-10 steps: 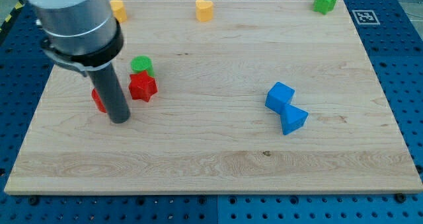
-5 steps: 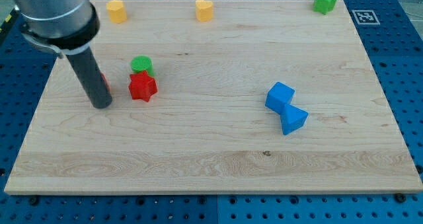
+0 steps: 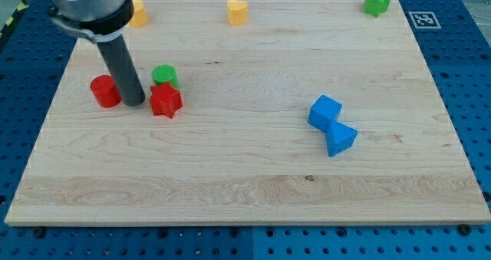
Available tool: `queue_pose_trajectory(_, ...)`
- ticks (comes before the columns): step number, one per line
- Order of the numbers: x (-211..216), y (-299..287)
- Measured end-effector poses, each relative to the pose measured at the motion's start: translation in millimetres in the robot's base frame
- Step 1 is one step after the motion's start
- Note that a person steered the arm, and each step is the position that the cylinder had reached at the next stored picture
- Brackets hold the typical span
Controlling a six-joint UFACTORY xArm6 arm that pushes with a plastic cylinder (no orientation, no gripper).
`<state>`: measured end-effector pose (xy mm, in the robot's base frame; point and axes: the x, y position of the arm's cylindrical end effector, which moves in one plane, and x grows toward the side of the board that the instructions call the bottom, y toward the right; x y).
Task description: Move the green circle towards right center of the board
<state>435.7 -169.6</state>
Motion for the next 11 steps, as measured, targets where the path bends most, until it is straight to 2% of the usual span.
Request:
queue_pose_trajectory(2,-19.9,56.8)
queue_pose_trajectory(4,-40.2,57.8)
queue_pose_trajectory(7,-46.3,57.8)
queue_pose_trajectory(8,-67.3,41.8)
queue_pose_trajectory(9,-70.8,42.2)
queue_pose_trajectory(11,-70.8,94.4)
